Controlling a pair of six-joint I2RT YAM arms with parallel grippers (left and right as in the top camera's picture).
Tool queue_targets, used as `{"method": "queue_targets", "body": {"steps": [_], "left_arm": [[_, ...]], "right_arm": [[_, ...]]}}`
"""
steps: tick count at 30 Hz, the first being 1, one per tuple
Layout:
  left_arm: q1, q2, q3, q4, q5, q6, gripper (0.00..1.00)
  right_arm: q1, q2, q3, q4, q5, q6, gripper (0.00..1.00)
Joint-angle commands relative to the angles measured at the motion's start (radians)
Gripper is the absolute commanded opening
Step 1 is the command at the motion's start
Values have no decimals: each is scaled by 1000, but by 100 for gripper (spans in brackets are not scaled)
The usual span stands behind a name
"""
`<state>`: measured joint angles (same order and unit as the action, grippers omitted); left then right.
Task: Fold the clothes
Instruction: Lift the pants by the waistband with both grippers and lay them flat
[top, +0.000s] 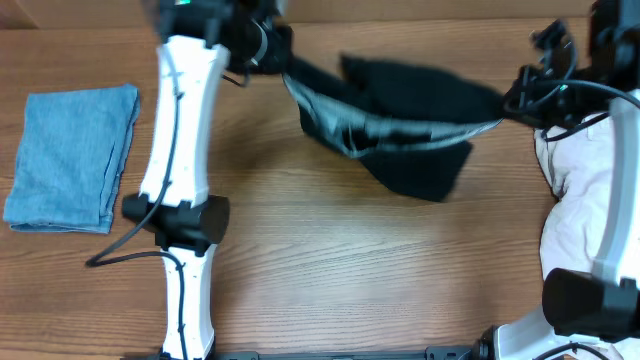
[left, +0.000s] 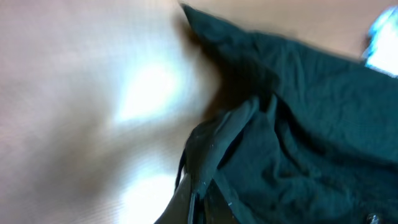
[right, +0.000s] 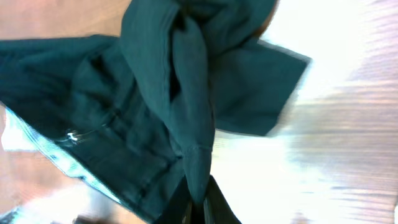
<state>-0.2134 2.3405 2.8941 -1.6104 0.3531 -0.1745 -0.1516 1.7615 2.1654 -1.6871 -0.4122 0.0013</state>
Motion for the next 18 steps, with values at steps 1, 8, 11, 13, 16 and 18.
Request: {"method": "queue_targets", "body": {"steps": [1, 8, 11, 13, 16, 18], "left_arm": [[70, -125, 245, 8, -29, -108, 4], [195, -552, 247, 219, -183, -126, 4], [195, -628, 247, 191, -311, -125, 4], [195, -620, 237, 177, -368, -125, 4], [194, -610, 217, 161, -379, -133, 4], [194, -628, 217, 140, -378, -148, 4]], "right_arm": [[-9, -31, 248, -7, 115, 83, 4], [-116, -50, 684, -6, 132, 86, 4], [-145, -93, 703, 1, 151, 86, 4], [-166, -97, 703, 2, 158, 86, 4], [-173, -111, 703, -5, 158, 85, 4], [-174, -150, 703, -6, 158, 85, 4]]}}
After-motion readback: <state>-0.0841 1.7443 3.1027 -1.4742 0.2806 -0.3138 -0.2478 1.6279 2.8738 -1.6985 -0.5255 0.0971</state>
